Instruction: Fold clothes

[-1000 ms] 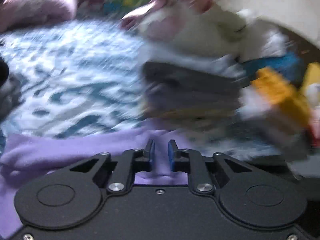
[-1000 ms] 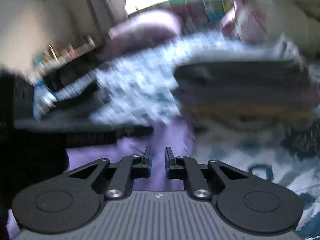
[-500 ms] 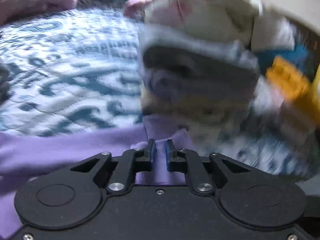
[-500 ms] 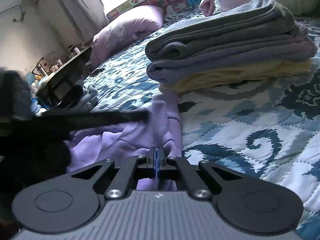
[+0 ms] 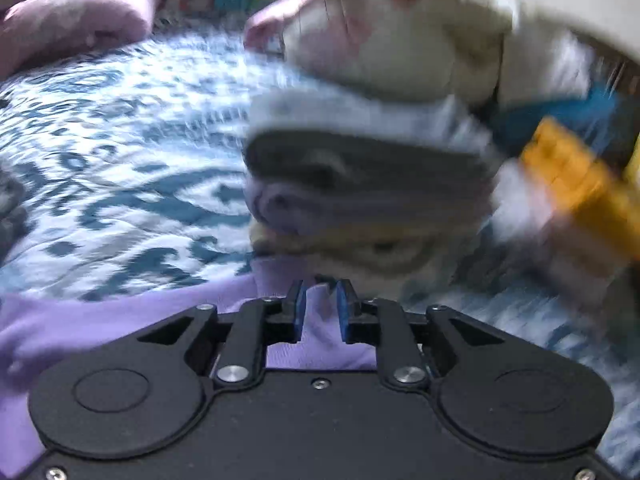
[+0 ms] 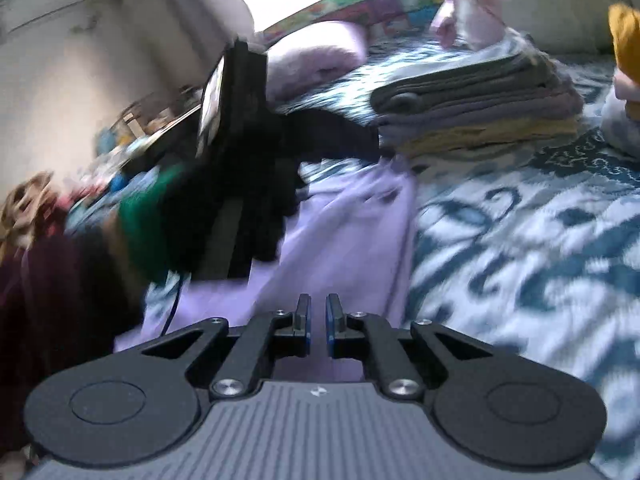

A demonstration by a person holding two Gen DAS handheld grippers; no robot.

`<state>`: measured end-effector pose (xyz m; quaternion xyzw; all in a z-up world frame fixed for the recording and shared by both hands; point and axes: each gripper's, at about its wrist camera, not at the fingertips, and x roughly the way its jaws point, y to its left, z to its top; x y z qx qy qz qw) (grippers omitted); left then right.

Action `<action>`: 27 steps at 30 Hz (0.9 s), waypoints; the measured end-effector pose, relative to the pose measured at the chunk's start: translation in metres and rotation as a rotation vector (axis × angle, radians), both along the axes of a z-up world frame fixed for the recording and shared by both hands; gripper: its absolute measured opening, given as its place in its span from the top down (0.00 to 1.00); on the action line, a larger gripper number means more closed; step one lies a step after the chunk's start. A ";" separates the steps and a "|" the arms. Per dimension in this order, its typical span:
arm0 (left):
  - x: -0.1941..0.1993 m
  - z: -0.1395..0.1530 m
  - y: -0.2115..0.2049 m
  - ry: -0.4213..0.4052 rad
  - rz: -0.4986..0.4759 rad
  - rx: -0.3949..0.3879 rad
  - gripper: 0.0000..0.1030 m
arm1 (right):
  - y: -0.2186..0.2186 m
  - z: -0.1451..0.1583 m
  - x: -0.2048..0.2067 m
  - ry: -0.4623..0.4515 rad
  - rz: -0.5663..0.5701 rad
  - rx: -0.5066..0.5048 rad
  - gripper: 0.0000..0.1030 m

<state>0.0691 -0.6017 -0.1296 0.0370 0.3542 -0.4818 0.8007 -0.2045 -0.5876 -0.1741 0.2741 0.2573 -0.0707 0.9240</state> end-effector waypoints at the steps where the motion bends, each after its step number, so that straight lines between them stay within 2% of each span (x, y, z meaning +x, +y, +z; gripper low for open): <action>1: -0.003 0.007 0.023 0.005 0.027 -0.017 0.83 | 0.009 0.001 -0.010 -0.005 0.013 -0.002 0.89; 2: -0.007 0.010 0.047 0.011 0.054 -0.034 0.80 | 0.019 0.001 -0.019 -0.010 0.029 -0.007 0.89; 4: -0.016 0.014 0.099 0.037 0.112 -0.068 0.60 | 0.036 0.000 -0.034 -0.018 0.045 -0.018 0.88; 5: -0.022 0.015 0.125 0.059 0.143 -0.084 0.47 | 0.045 -0.001 -0.042 -0.020 0.055 -0.015 0.87; 6: -0.025 0.014 0.152 0.081 0.184 -0.104 0.43 | 0.051 -0.002 -0.047 -0.022 0.063 -0.017 0.87; 8: -0.035 0.009 0.210 0.136 0.262 -0.135 0.40 | 0.065 -0.006 -0.060 -0.025 0.068 -0.030 0.71; 9: -0.040 0.006 0.235 0.156 0.294 -0.143 0.36 | 0.069 -0.009 -0.066 -0.032 0.067 -0.027 0.68; 13: -0.058 0.000 0.337 0.148 0.497 -0.123 0.35 | 0.081 -0.021 -0.090 -0.048 0.046 0.006 0.66; 17: -0.057 -0.010 0.422 0.206 0.707 -0.181 0.35 | 0.088 -0.026 -0.105 -0.057 0.027 0.047 0.52; 20: -0.053 -0.020 0.454 0.229 0.805 -0.170 0.35 | 0.092 -0.025 -0.106 -0.080 0.020 0.048 0.40; 24: -0.048 -0.039 0.473 0.285 0.853 -0.185 0.35 | 0.099 -0.034 -0.099 -0.063 0.035 0.045 0.40; 27: -0.041 -0.050 0.485 0.311 0.886 -0.261 0.35 | 0.104 -0.040 -0.096 -0.046 0.061 0.036 0.40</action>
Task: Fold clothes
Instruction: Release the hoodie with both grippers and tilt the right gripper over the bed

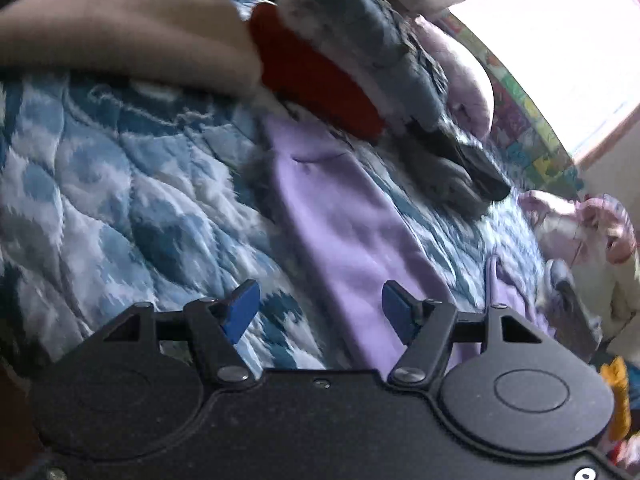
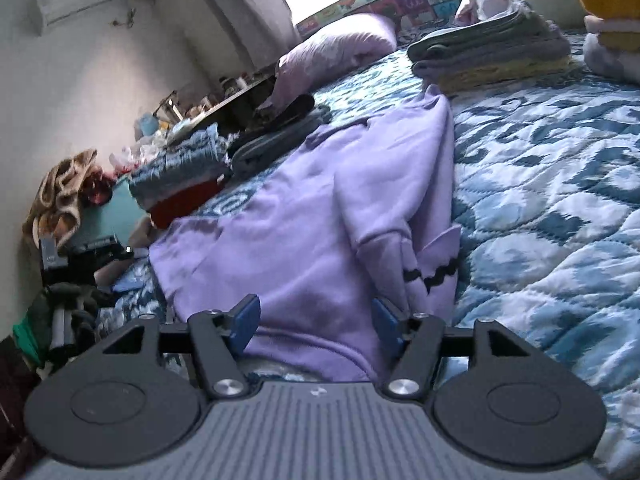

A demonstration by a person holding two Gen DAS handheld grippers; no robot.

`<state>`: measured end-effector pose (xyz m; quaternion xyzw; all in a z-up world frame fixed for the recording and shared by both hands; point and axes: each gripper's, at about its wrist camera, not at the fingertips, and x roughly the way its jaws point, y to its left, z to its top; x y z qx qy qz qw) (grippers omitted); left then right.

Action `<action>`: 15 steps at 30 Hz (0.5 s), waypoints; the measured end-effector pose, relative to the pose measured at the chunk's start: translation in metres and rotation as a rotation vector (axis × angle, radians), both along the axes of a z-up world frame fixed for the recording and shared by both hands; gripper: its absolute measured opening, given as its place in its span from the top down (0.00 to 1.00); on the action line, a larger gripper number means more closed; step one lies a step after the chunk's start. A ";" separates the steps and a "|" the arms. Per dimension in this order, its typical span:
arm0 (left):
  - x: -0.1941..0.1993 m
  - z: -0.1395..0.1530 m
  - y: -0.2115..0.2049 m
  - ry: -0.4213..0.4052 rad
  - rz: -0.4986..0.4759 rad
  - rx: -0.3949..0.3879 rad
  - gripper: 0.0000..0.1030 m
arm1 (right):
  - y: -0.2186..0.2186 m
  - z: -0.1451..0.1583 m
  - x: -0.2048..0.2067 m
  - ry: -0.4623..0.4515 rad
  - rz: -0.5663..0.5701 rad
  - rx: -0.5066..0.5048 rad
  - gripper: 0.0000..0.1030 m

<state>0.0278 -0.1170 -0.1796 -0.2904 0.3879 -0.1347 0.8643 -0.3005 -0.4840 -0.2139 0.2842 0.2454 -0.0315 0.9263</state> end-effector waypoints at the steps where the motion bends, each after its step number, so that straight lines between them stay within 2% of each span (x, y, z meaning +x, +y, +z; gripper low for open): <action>1: 0.004 -0.001 0.005 -0.005 0.016 -0.033 0.35 | 0.002 -0.001 0.000 0.001 0.012 -0.002 0.40; 7: 0.053 -0.004 0.008 -0.016 0.026 -0.035 0.36 | 0.007 -0.007 0.005 0.018 0.071 0.001 0.39; 8: 0.060 -0.004 0.007 -0.016 0.026 -0.025 0.41 | 0.007 -0.008 0.007 0.019 0.075 0.007 0.39; 9: 0.066 -0.005 0.005 -0.015 0.027 -0.014 0.65 | 0.006 -0.009 0.008 0.017 0.076 0.011 0.39; 11: 0.075 -0.005 0.003 0.014 0.008 0.000 0.99 | 0.004 -0.010 0.011 0.011 0.075 0.023 0.39; 15: 0.054 0.021 -0.010 -0.075 -0.047 -0.018 0.99 | 0.000 -0.010 0.011 -0.013 0.069 0.057 0.39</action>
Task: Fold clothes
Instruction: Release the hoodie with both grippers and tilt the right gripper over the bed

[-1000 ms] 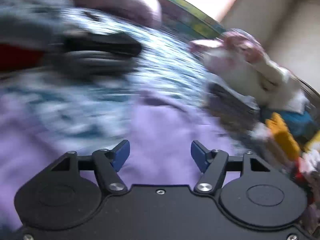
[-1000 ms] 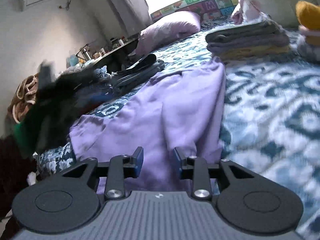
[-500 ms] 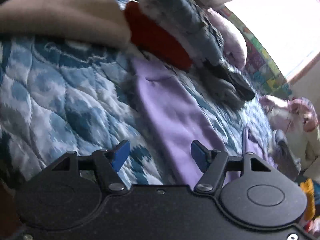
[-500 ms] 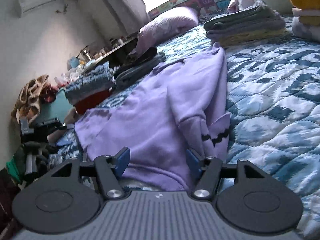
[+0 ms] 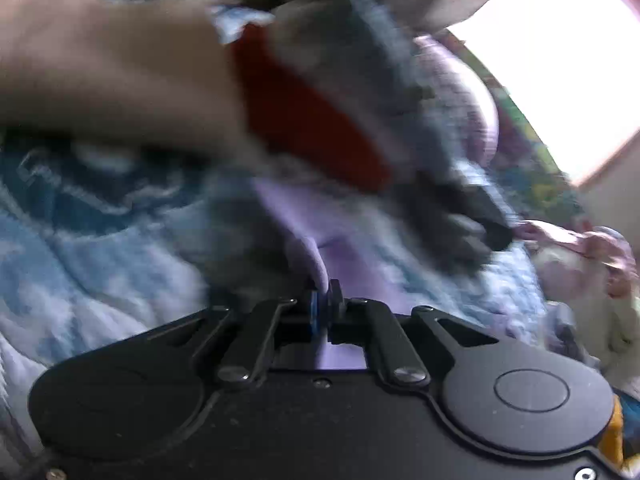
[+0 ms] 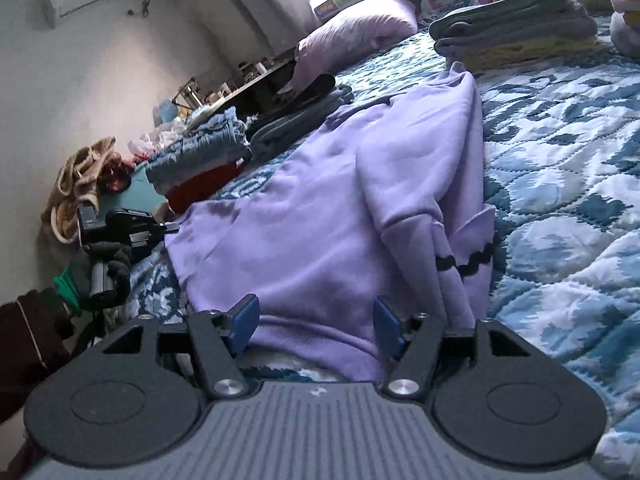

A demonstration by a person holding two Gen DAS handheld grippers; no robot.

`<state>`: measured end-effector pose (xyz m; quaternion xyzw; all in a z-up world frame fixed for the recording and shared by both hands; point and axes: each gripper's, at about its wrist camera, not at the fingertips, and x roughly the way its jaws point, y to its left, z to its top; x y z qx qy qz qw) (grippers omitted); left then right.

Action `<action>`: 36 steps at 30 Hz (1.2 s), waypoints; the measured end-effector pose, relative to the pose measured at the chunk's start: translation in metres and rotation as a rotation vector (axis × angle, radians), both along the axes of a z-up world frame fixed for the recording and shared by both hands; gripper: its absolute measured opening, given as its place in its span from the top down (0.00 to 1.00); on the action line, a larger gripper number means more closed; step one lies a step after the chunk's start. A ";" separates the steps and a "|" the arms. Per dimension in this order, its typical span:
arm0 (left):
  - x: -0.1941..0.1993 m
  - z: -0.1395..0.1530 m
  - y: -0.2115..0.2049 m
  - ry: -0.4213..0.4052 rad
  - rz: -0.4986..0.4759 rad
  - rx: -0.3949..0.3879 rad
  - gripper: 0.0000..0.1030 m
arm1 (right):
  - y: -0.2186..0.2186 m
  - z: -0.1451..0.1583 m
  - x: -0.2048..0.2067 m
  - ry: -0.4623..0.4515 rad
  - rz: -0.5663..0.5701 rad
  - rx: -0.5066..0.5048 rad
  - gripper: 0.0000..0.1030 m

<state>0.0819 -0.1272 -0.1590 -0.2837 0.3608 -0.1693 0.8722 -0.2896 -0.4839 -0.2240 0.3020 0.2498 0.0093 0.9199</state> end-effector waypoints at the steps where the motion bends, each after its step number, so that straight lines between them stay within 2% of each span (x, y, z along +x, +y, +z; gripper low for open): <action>1: -0.010 0.012 -0.007 -0.033 -0.022 0.000 0.99 | -0.001 0.000 -0.001 -0.007 0.001 0.010 0.39; 7: -0.077 0.085 -0.065 -0.239 -0.173 0.024 0.99 | -0.009 0.006 -0.010 -0.074 -0.008 0.073 0.39; 10: -0.104 0.111 -0.107 -0.313 -0.259 0.026 0.99 | -0.017 0.011 -0.020 -0.124 -0.036 0.117 0.39; 16: -0.160 0.135 -0.203 -0.425 -0.432 0.096 0.99 | -0.048 0.013 -0.044 -0.224 -0.132 0.247 0.39; 23: -0.221 0.115 -0.304 -0.457 -0.600 0.185 0.99 | -0.094 -0.006 -0.082 -0.315 -0.286 0.462 0.38; 28: -0.264 0.071 -0.372 -0.443 -0.737 0.280 0.99 | -0.120 -0.023 -0.106 -0.346 -0.410 0.572 0.38; 30: -0.279 0.044 -0.398 -0.416 -0.840 0.342 0.97 | -0.126 -0.030 -0.112 -0.335 -0.451 0.599 0.37; 31: -0.284 0.028 -0.407 -0.376 -0.909 0.385 0.92 | -0.129 -0.034 -0.115 -0.329 -0.471 0.612 0.37; 32: -0.288 0.013 -0.416 -0.333 -0.975 0.429 0.78 | -0.131 -0.037 -0.117 -0.319 -0.488 0.619 0.37; 33: -0.292 0.003 -0.415 -0.317 -1.002 0.455 0.76 | -0.133 -0.039 -0.117 -0.302 -0.505 0.619 0.36; 36: -0.293 0.005 -0.383 -0.328 -1.029 0.368 0.73 | -0.136 -0.045 -0.118 -0.247 -0.539 0.611 0.35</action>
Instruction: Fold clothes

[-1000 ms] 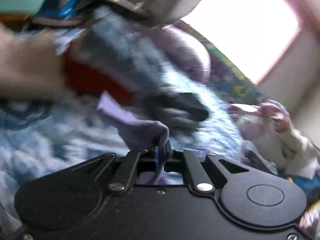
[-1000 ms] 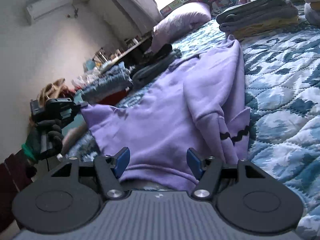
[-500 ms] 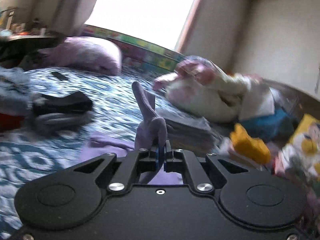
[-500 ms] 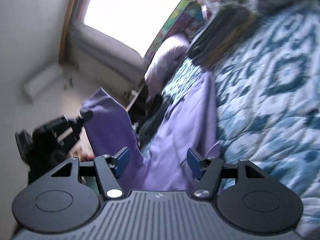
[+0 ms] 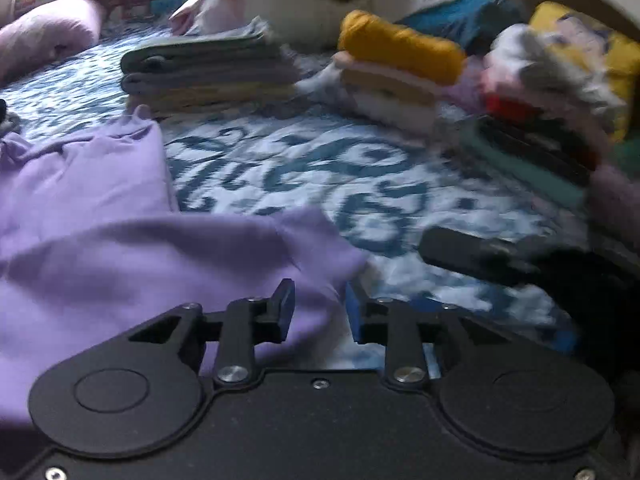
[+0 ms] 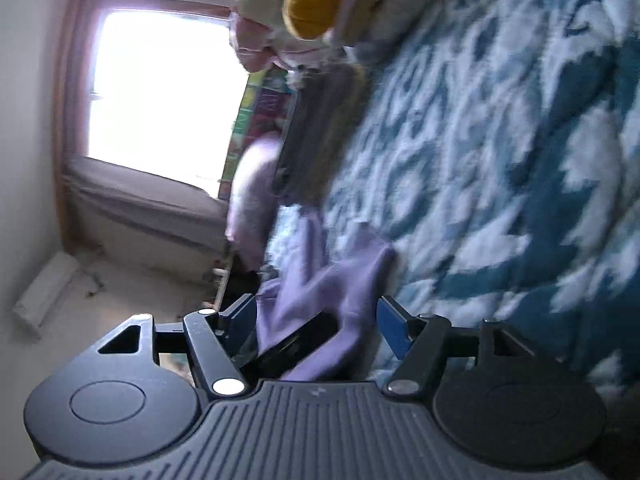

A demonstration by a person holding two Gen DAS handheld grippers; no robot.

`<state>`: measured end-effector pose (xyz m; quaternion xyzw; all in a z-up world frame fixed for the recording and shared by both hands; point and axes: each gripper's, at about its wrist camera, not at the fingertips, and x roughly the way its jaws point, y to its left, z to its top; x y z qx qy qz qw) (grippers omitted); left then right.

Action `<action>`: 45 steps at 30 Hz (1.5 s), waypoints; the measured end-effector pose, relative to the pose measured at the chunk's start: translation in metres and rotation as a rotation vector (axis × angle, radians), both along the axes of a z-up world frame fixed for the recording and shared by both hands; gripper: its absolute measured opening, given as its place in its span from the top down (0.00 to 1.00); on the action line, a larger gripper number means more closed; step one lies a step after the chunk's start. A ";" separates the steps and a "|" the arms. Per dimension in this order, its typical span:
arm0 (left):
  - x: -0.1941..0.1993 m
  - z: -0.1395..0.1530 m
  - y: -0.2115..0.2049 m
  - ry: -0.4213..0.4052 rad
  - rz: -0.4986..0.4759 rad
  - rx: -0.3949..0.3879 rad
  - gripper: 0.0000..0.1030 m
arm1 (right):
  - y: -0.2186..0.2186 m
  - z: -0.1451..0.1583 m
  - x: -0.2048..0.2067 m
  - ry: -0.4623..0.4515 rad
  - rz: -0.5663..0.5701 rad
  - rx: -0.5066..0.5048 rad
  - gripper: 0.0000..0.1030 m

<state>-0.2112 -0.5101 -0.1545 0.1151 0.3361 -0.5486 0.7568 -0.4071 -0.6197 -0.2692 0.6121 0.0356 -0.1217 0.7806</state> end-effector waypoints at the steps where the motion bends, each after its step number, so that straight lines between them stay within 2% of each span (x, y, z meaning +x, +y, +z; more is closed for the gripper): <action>1: 0.002 0.006 0.015 -0.004 0.019 -0.016 0.73 | 0.000 0.000 0.001 0.014 0.005 -0.007 0.35; 6: 0.028 0.032 0.104 0.018 0.188 -0.118 0.73 | 0.008 0.003 0.023 0.096 0.115 -0.068 0.35; 9: 0.047 0.041 0.155 0.023 0.313 -0.147 0.73 | 0.014 0.003 0.040 0.135 0.186 -0.091 0.35; 12: 0.055 0.040 0.193 0.026 0.401 -0.146 0.73 | 0.021 0.001 0.053 0.191 0.159 -0.115 0.35; 15: 0.056 0.034 0.211 0.008 0.445 -0.123 0.72 | 0.018 -0.001 0.061 0.193 0.099 -0.107 0.35; 21: 0.042 0.011 0.207 -0.175 0.439 0.013 0.66 | 0.014 -0.006 0.067 0.177 -0.015 -0.097 0.37; 24: 0.038 0.002 0.208 -0.217 0.430 0.035 0.58 | 0.012 -0.005 0.071 0.200 -0.030 -0.132 0.52; 26: 0.040 -0.005 0.202 -0.247 0.433 0.063 0.58 | 0.007 -0.007 0.071 0.198 -0.029 -0.134 0.80; 27: 0.042 -0.009 0.199 -0.256 0.437 0.078 0.61 | 0.005 -0.005 0.071 0.187 -0.032 -0.146 0.84; 28: 0.044 -0.011 0.196 -0.265 0.438 0.085 0.68 | 0.003 -0.004 0.071 0.176 -0.037 -0.160 0.89; 29: 0.041 -0.011 0.192 -0.290 0.439 0.090 0.84 | 0.001 -0.003 0.071 0.164 -0.041 -0.173 0.91; 30: 0.039 -0.011 0.188 -0.318 0.441 0.096 0.87 | 0.000 0.001 0.074 0.154 -0.036 -0.205 0.91; 33: 0.019 -0.012 0.169 -0.503 0.379 0.173 0.89 | 0.000 0.015 0.071 0.105 -0.020 -0.290 0.92; 36: -0.009 -0.033 0.145 -0.794 0.245 0.351 0.90 | -0.006 0.027 0.066 0.040 -0.029 -0.345 0.93; 37: -0.014 -0.040 0.141 -0.837 0.220 0.392 0.90 | -0.009 0.031 0.063 0.021 -0.031 -0.345 0.93; 39: -0.019 -0.055 0.133 -0.915 0.193 0.474 0.91 | -0.016 0.034 0.062 -0.017 -0.035 -0.340 0.93; 42: -0.020 -0.084 0.126 -0.975 0.155 0.571 0.92 | -0.018 0.038 0.062 -0.046 -0.026 -0.354 0.94; 45: -0.017 -0.087 0.128 -0.965 0.182 0.559 0.92 | -0.017 0.043 0.060 -0.040 -0.022 -0.384 0.94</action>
